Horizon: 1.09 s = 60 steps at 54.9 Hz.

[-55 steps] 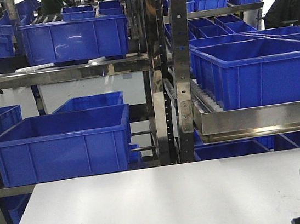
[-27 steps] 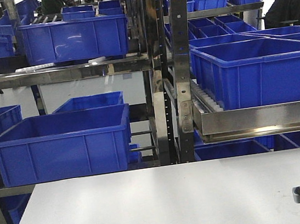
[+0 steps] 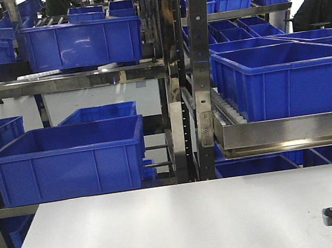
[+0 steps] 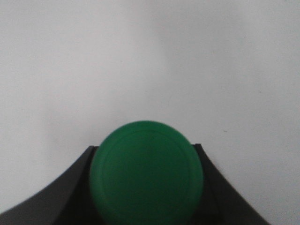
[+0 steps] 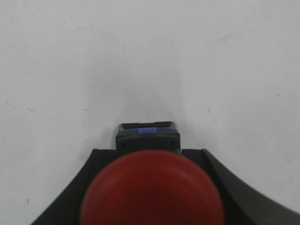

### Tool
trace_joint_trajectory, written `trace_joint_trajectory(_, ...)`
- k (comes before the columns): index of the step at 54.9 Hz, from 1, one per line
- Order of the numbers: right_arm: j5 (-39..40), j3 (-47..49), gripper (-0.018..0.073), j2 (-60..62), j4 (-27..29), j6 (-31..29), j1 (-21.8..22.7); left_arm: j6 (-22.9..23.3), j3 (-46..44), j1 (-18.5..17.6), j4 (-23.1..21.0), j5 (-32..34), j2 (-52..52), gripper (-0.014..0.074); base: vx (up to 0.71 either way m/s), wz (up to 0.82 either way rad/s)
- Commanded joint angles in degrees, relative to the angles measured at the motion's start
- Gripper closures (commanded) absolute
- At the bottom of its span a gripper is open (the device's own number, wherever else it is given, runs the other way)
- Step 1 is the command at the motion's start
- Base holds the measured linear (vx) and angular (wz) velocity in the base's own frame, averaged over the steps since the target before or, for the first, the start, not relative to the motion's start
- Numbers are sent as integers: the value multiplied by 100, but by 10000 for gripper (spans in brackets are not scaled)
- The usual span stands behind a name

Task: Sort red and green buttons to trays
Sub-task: 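Close the left gripper on the green button and right on the red button, then lift both held buttons up off the table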

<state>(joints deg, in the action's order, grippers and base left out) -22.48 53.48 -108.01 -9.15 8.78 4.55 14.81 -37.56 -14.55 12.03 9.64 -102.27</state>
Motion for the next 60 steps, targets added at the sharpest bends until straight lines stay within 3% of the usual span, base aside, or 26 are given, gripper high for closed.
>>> trace_joint_trajectory(1,185,160,566,273,-66,-26,12,49,-133,-12,-22,337,388,602,0,0)
trace_joint_trajectory(19,40,160,573,1319,56,-78,-76,5,-133,-12,-22,514,1442,600,0,0)
trace_joint_trajectory(28,325,160,569,2241,64,-591,-697,-103,-133,-12,6,609,2059,599,0,0)
trace_joint_trajectory(36,587,160,568,3016,185,-173,-1219,-124,-133,-12,6,605,2822,596,0,0)
trace_joint_trajectory(51,57,99,568,4257,152,19,-1732,-164,-133,-12,22,-337,4528,596,0,0)
trace_joint_trajectory(60,433,-474,568,5179,180,25,-1733,-423,-119,-12,2,-884,5526,596,0,0)
